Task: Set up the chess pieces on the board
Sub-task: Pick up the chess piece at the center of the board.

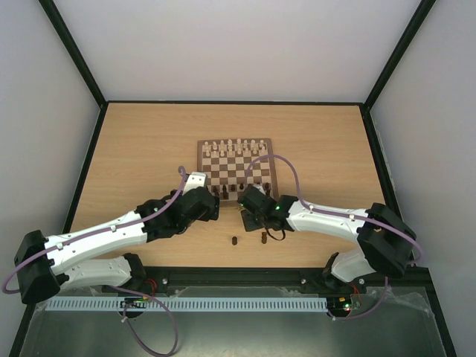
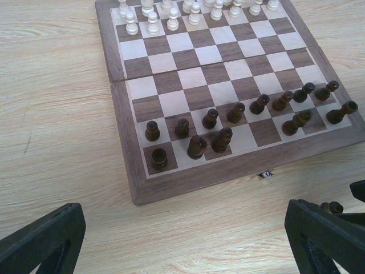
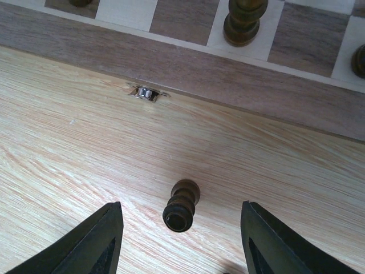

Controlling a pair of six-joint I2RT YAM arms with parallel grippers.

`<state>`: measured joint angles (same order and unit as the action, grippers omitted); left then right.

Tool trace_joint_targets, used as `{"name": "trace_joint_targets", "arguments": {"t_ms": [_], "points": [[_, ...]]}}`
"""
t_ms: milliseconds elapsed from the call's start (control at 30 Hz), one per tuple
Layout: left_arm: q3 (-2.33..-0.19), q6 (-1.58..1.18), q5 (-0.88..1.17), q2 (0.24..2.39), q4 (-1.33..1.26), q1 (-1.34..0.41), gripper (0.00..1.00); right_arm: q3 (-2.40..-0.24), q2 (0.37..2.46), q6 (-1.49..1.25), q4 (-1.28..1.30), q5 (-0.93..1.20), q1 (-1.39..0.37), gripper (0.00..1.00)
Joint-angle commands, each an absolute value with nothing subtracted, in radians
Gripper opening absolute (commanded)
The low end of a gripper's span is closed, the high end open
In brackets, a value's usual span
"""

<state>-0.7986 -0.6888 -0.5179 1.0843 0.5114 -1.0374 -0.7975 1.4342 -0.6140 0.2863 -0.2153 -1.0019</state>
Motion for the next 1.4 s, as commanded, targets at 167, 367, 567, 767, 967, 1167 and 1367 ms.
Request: {"name": "trace_joint_targets", "arguments": {"t_ms": [167, 367, 567, 767, 967, 1167, 1367], "points": [[-0.807, -0.692, -0.541, 1.090, 0.528, -1.031, 0.99, -0.806, 1.375, -0.630, 0.341, -0.284, -1.008, 0.57], [-0.803, -0.692, -0.541, 1.088, 0.525, -1.031, 0.99, -0.812, 1.345, -0.630, 0.345, -0.301, -1.008, 0.57], [-0.798, -0.695, -0.540, 1.080, 0.527, -1.029, 0.99, -0.871, 1.343, -0.621, 0.356, -0.309, -1.008, 0.57], [-0.775, -0.711, -0.549, 1.019, 0.539, -1.028, 0.99, -0.946, 1.350, -0.602, 0.408, -0.361, -1.007, 0.58], [-0.748, -0.739, -0.519, 0.973, 0.545, -1.029, 0.99, -0.984, 1.296, -0.603, 0.470, -0.409, -0.995, 0.61], [-0.706, -0.762, -0.463, 0.940, 0.520, -1.028, 0.99, -0.985, 1.249, -0.601, 0.501, -0.419, -0.976, 0.63], [-0.647, -0.797, -0.458, 0.868, 0.506, -1.029, 0.99, -0.956, 1.198, -0.609, 0.518, -0.440, -0.965, 0.64]]}}
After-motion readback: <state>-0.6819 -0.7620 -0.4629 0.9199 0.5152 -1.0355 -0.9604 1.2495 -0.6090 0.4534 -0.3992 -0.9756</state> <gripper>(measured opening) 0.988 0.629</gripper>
